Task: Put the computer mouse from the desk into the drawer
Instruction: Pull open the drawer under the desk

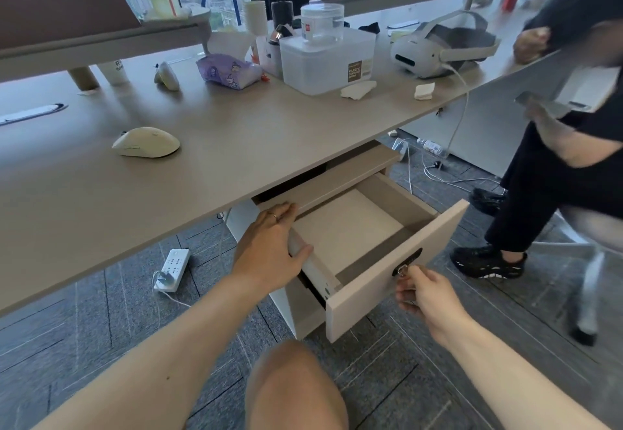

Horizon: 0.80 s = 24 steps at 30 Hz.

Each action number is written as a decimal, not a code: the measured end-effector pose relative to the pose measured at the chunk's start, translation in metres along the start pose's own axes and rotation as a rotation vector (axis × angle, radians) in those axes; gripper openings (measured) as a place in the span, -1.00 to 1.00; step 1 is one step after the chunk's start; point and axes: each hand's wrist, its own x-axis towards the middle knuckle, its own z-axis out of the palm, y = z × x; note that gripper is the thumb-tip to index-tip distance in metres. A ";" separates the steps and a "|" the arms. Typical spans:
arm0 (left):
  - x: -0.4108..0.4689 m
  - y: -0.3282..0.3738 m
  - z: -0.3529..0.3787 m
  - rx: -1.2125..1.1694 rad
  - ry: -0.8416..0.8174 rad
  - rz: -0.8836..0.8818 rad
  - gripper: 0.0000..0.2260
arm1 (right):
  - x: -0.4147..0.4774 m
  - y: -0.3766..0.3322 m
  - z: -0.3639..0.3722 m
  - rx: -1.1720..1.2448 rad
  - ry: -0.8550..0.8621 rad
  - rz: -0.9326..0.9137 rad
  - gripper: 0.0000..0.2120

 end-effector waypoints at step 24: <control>0.000 0.002 0.003 0.062 -0.025 -0.025 -0.16 | -0.018 0.026 -0.043 -0.049 0.053 0.013 -0.77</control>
